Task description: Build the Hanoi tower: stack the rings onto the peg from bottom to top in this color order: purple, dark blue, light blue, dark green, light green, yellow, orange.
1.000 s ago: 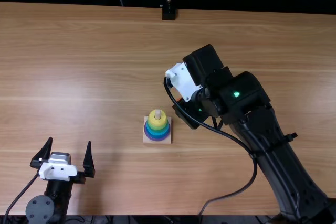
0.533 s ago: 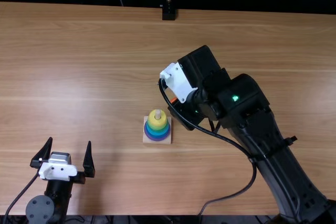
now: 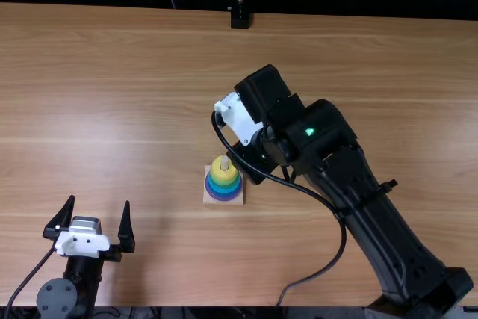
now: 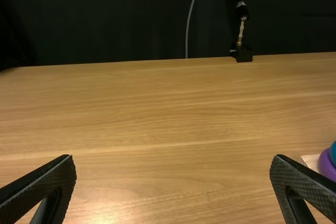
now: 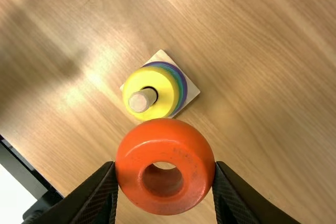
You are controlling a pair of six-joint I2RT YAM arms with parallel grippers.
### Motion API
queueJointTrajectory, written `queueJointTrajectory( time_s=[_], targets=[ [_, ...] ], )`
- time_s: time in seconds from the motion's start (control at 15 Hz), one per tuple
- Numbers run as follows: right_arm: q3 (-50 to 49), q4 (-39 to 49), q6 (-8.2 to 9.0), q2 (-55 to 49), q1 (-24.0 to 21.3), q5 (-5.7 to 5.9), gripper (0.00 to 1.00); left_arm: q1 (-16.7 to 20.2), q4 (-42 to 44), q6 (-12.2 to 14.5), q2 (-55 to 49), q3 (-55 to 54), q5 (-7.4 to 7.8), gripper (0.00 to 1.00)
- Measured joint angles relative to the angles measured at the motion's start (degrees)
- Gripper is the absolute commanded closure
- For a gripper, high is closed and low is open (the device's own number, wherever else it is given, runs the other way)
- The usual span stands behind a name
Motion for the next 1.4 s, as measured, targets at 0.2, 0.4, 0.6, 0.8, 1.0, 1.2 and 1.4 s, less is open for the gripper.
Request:
queueJointTrajectory(
  time_s=[0.2,0.4,0.6,0.8,1.0,1.2,1.4],
  targets=[
    [0.4,0.0,0.59,0.7,0.7,-0.07,1.00,0.0,0.0,0.0,0.0,0.0,0.00,0.00],
    [1.9,0.2,0.79,4.1,0.8,-0.07,1.00,0.0,0.0,0.0,0.0,0.0,-0.02,0.00],
    [4.3,0.2,0.92,5.6,0.8,-0.02,1.00,0.0,0.0,0.0,0.0,0.0,0.02,0.00],
    [4.9,0.1,1.42,5.7,1.9,-0.02,1.00,0.0,0.0,0.0,0.0,0.0,0.00,0.00],
    [4.9,0.0,1.86,5.7,3.3,-0.02,1.00,0.0,0.0,0.0,0.0,0.0,0.00,0.00],
    [4.9,0.0,1.99,5.7,3.4,-0.04,1.00,0.0,0.0,0.0,0.0,0.0,0.00,0.00],
    [4.9,0.0,2.01,5.7,3.4,-0.04,1.00,0.0,0.0,0.0,0.0,0.0,0.02,0.00]
  ],
)
